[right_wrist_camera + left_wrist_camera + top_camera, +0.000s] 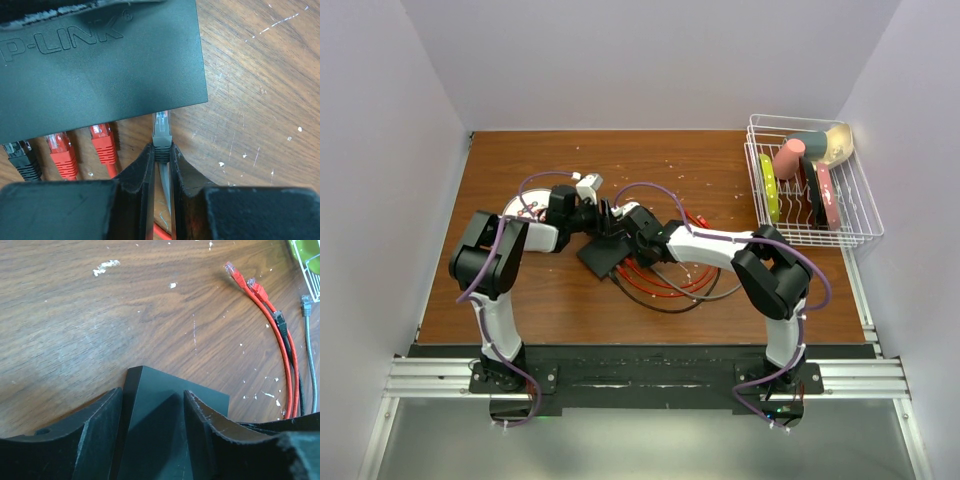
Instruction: Insert the plug into the switch port
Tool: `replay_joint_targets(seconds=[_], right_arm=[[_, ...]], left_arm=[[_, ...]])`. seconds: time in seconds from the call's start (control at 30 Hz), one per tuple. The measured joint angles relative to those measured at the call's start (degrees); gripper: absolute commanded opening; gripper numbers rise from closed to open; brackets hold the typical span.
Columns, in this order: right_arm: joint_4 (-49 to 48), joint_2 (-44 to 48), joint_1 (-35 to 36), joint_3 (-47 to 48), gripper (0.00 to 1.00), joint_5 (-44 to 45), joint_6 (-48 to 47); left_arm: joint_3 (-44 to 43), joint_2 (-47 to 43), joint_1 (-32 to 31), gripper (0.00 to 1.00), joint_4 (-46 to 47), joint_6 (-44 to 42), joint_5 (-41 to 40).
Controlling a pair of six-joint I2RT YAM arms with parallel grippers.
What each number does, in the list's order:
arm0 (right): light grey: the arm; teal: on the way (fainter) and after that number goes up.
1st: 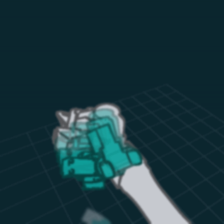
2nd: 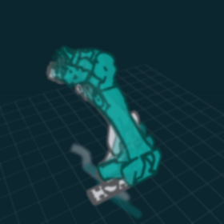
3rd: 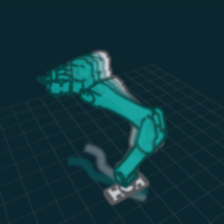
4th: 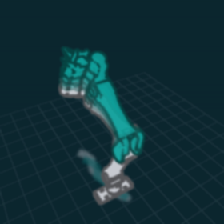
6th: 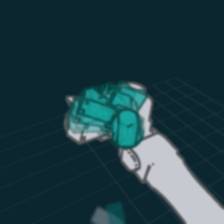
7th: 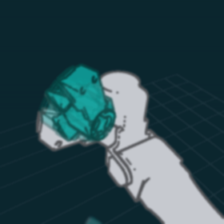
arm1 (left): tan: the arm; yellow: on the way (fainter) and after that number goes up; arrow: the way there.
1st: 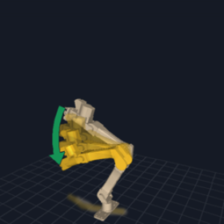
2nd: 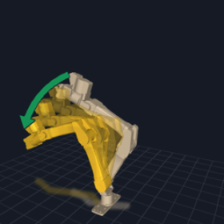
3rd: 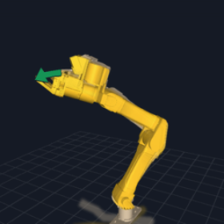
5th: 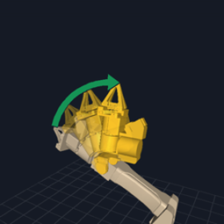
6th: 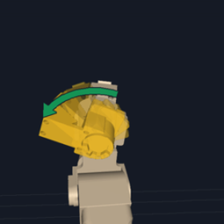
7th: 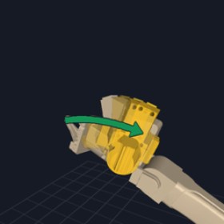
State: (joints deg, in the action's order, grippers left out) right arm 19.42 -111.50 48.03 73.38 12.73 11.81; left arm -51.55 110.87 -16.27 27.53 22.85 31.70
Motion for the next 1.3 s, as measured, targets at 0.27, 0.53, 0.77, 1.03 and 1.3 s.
replay_joint_targets(seconds=[0.27,0.53,0.77,1.03,1.3], right_arm=[[-0.13,0.0,-0.11,0.02,0.0,-0.83,-1.49],[2.03,-1.38,-0.11,2.45,0.0,-1.55,-5.25],[5.14,-2.67,-0.33,5.09,0.0,-1.86,-5.9],[3.69,-2.21,-0.74,4.07,0.0,-2.82,-5.79],[-0.76,-0.24,-1.51,0.48,0.0,-4.57,-5.4]], left_arm=[[0.68,-0.09,0.09,0.51,0.48,-0.98,0.24],[0.63,0.02,0.11,0.5,0.28,-1.7,0.98],[0.31,0.02,0.09,0.31,-0.35,-2.45,1.09],[-0.07,0.13,0.09,0.15,-1.14,-2.47,1.42],[-1.68,1.55,-0.11,0.07,-1.46,-2.47,2.58]])
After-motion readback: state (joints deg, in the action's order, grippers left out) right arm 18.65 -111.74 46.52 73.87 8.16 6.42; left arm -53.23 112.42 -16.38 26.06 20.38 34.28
